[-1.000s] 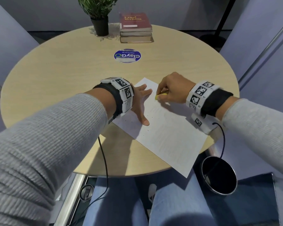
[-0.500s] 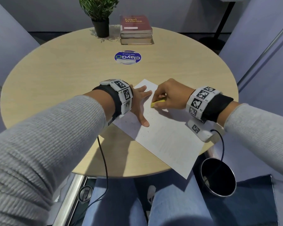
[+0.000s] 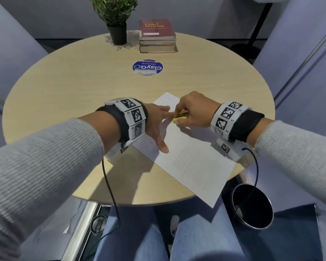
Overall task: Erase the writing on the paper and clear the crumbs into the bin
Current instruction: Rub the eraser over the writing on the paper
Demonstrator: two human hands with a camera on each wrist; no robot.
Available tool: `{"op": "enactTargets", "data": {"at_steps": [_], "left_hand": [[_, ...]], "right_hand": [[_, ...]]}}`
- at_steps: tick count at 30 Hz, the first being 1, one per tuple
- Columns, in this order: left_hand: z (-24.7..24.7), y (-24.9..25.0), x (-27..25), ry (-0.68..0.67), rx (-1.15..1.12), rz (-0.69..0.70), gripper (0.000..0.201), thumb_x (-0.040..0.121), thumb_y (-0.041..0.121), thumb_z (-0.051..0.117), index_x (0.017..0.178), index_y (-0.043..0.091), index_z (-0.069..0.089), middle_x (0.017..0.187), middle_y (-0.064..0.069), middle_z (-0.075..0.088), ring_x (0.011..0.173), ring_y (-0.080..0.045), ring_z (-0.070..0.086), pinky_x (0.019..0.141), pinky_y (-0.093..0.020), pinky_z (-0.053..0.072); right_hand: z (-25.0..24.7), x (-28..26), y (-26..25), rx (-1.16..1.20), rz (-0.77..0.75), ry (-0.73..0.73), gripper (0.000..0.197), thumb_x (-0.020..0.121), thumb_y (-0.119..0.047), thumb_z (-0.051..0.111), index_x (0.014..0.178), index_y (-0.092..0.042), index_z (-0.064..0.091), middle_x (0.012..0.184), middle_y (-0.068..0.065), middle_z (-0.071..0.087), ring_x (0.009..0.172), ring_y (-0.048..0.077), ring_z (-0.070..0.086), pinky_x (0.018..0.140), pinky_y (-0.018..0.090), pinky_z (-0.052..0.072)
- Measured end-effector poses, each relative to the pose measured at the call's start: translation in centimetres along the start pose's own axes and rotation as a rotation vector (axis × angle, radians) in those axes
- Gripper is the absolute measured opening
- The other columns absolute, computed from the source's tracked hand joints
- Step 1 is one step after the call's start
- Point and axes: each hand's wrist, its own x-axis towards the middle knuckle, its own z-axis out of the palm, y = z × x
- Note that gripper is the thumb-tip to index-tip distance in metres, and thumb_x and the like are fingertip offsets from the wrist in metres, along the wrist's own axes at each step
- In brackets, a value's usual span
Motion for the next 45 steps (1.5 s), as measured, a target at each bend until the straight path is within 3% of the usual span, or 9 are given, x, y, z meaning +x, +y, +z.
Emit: {"op": "enactTargets", "data": {"at_steps": [7,11,15,20,25,29,34,39,45], "left_hand": [[-0.1,0.0,0.1,-0.005,0.016,-0.017,0.126,0.053,0.081,0.066,0.148,0.043,-0.008,0.158,0.015,-0.01,0.146,-0.016,0.003,0.112,-0.054,0.016],[0.2,-0.3,0.5,0.01,0.042,0.008,0.127,0.043,0.09,0.059,0.146,0.049,-0.003,0.157,0.02,-0.008,0.146,-0.017,0.008,0.108,-0.06,0.018],[0.3,-0.4,0.4,0.018,0.063,-0.015,0.129,0.046,0.091,0.057,0.148,0.043,-0.007,0.157,0.017,-0.009,0.146,-0.017,0.004,0.109,-0.061,0.015],[0.5,-0.6,0.2,0.06,0.056,-0.001,0.128,0.046,0.091,0.057,0.148,0.041,-0.003,0.158,0.017,-0.006,0.146,-0.016,0.007,0.109,-0.058,0.018],[0.4,-0.4,0.0,0.039,0.039,-0.024,0.131,0.049,0.089,0.057,0.151,0.033,-0.004,0.158,0.017,-0.008,0.146,-0.015,0.005,0.11,-0.057,0.017],[0.3,-0.3,0.0,0.041,0.024,-0.019,0.129,0.052,0.085,0.061,0.151,0.033,-0.004,0.158,0.015,-0.007,0.146,-0.016,0.004,0.11,-0.054,0.015],[0.1,-0.1,-0.1,0.024,0.024,-0.029,0.129,0.055,0.084,0.062,0.152,0.03,-0.004,0.158,0.014,-0.009,0.146,-0.015,0.001,0.112,-0.051,0.013],[-0.1,0.2,-0.4,0.02,0.012,-0.03,0.126,0.059,0.078,0.065,0.152,0.029,-0.005,0.158,0.013,-0.009,0.146,-0.015,0.0,0.113,-0.047,0.01],[-0.3,0.3,-0.5,0.014,0.018,-0.034,0.126,0.06,0.078,0.064,0.152,0.028,-0.005,0.158,0.012,-0.01,0.146,-0.015,0.0,0.114,-0.047,0.011]], "right_hand": [[-0.7,0.1,0.5,0.049,0.019,0.018,0.015,0.079,-0.029,0.072,0.088,-0.018,0.076,0.078,0.005,0.067,0.065,0.013,0.054,0.063,0.028,0.041],[0.5,-0.6,-1.4,0.062,-0.071,-0.05,0.014,0.077,-0.029,0.072,0.086,-0.019,0.077,0.077,0.006,0.069,0.068,0.021,0.061,0.063,0.03,0.047],[-0.6,-0.4,0.3,0.089,0.046,0.022,0.012,0.078,-0.028,0.074,0.085,-0.019,0.076,0.075,0.004,0.067,0.066,0.019,0.057,0.061,0.028,0.042],[0.5,-1.3,-1.3,0.072,-0.074,-0.058,0.016,0.077,-0.032,0.074,0.087,-0.02,0.076,0.08,0.002,0.069,0.072,0.018,0.061,0.067,0.029,0.048],[-1.0,-0.8,0.4,0.072,0.033,0.013,0.018,0.078,-0.032,0.074,0.089,-0.018,0.077,0.083,0.005,0.071,0.075,0.019,0.062,0.072,0.036,0.053],[0.3,-1.4,-1.4,0.063,-0.108,-0.061,0.017,0.078,-0.031,0.075,0.088,-0.017,0.077,0.081,0.003,0.071,0.072,0.018,0.062,0.068,0.03,0.05],[-1.3,-1.2,1.1,0.086,0.048,0.023,0.016,0.078,-0.031,0.075,0.086,-0.017,0.078,0.075,0.002,0.069,0.069,0.016,0.06,0.072,0.038,0.054],[0.2,-2.1,-1.1,0.08,-0.116,-0.068,0.016,0.077,-0.032,0.075,0.086,-0.019,0.078,0.078,0.002,0.071,0.069,0.016,0.062,0.066,0.028,0.05],[-0.9,-1.5,0.3,0.065,-0.007,-0.002,0.017,0.077,-0.03,0.074,0.087,-0.017,0.078,0.079,0.004,0.071,0.071,0.017,0.062,0.07,0.032,0.052]]}}
